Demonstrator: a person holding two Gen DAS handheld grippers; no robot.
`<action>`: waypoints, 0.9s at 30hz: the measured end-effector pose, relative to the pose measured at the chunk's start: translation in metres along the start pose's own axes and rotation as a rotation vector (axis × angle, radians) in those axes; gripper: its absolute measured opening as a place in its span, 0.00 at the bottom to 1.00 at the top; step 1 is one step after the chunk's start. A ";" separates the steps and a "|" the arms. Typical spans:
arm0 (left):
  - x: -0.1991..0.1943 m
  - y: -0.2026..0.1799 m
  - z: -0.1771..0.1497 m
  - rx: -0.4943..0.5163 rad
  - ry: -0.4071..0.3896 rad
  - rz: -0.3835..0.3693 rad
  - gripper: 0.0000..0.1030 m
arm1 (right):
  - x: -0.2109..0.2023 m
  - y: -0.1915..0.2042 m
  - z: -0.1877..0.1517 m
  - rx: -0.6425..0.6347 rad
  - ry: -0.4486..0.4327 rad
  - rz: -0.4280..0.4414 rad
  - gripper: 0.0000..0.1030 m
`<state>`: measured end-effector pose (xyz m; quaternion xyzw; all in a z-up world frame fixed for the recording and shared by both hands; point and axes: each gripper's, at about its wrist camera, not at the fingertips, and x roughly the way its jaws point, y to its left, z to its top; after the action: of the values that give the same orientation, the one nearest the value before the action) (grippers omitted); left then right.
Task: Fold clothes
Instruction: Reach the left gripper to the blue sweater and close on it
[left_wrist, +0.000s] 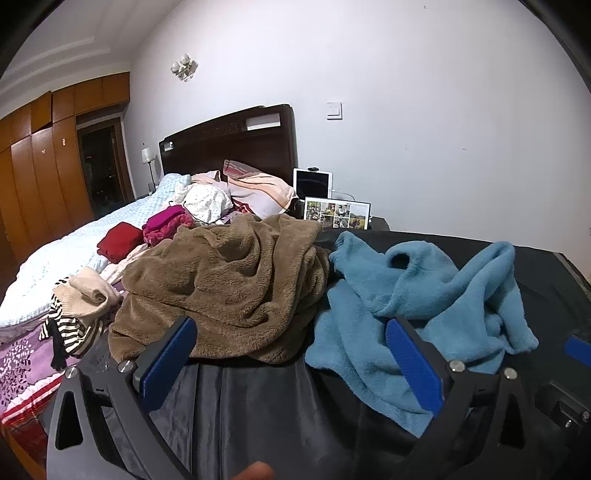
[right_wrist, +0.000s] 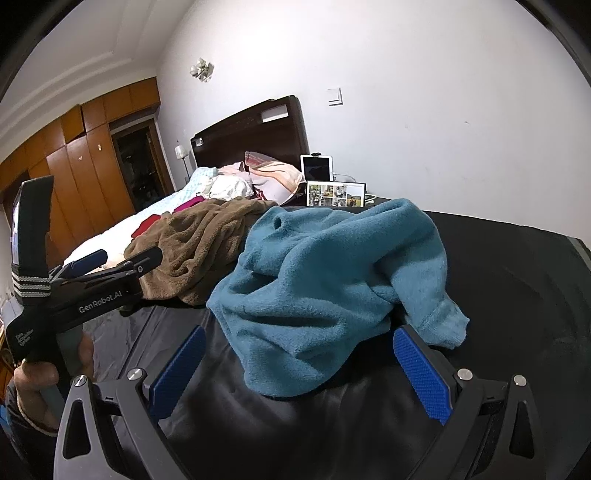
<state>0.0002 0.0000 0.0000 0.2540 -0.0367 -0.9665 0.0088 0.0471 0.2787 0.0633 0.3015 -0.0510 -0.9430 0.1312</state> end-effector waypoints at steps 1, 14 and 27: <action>0.000 0.000 0.000 0.000 0.000 -0.002 1.00 | 0.000 0.000 0.000 -0.002 0.002 0.001 1.00; 0.004 -0.009 -0.002 0.009 0.023 -0.057 1.00 | 0.003 -0.017 -0.015 0.031 0.023 -0.046 1.00; 0.054 -0.029 0.024 -0.071 0.166 -0.313 1.00 | 0.005 -0.071 -0.037 0.166 0.037 -0.134 1.00</action>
<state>-0.0579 0.0282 -0.0080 0.3353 0.0383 -0.9323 -0.1300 0.0493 0.3448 0.0177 0.3317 -0.1061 -0.9364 0.0433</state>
